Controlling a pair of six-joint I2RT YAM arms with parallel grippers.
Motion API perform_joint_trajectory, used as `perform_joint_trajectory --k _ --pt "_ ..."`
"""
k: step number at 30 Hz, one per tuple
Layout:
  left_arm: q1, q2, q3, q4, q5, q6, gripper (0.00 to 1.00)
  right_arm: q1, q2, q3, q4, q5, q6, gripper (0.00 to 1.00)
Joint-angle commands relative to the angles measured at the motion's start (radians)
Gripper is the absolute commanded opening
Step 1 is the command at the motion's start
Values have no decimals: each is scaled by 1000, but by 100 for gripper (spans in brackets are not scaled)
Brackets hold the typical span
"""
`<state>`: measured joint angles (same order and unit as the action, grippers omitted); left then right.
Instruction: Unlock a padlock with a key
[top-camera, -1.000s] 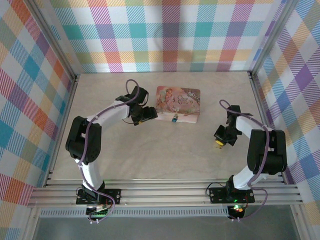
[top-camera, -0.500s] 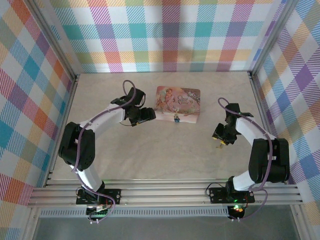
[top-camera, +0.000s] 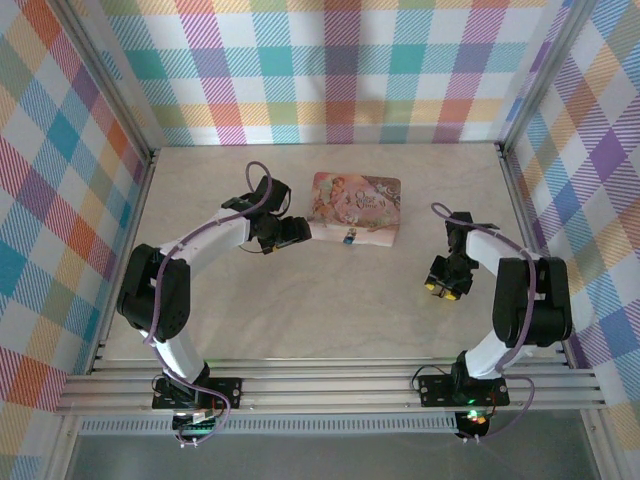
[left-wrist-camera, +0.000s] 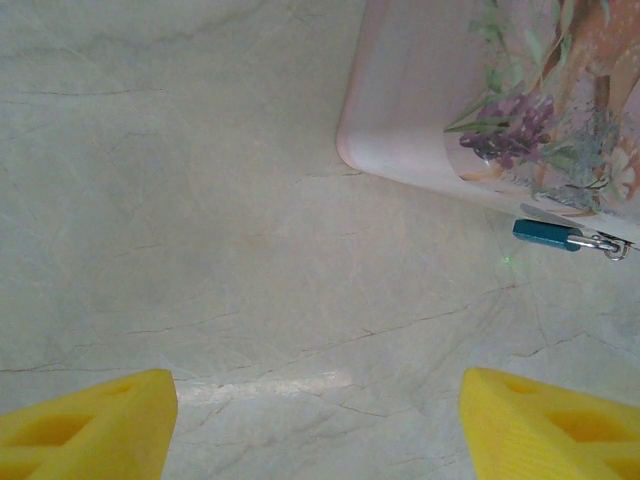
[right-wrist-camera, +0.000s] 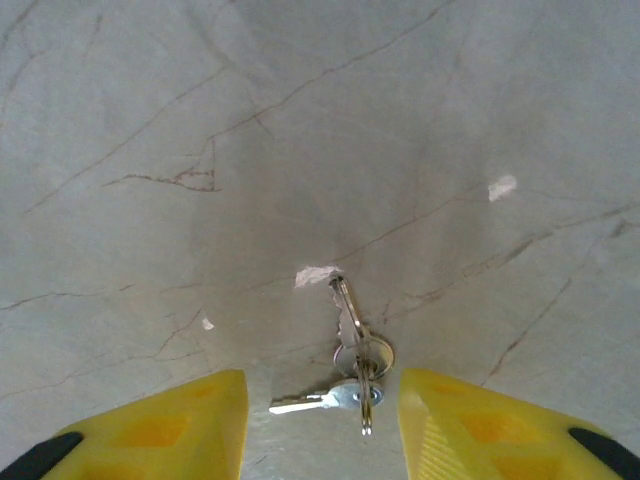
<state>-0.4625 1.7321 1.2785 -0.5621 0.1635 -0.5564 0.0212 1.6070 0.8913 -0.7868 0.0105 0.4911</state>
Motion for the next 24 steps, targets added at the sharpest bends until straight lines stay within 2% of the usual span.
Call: perform_joint_trajectory --k 1,7,15,24 --pt "-11 -13 -1 -1 -4 17 74 2 22 -7 6 -19 3 38" --pt "-11 -15 -3 -2 -9 13 74 3 22 -30 42 -57 -7 20" --pt "-11 -22 -4 -2 -9 12 74 20 -26 -26 83 -154 -106 1" --pt "-7 -72 -38 59 32 12 73 101 -156 -18 201 -359 -230 0"
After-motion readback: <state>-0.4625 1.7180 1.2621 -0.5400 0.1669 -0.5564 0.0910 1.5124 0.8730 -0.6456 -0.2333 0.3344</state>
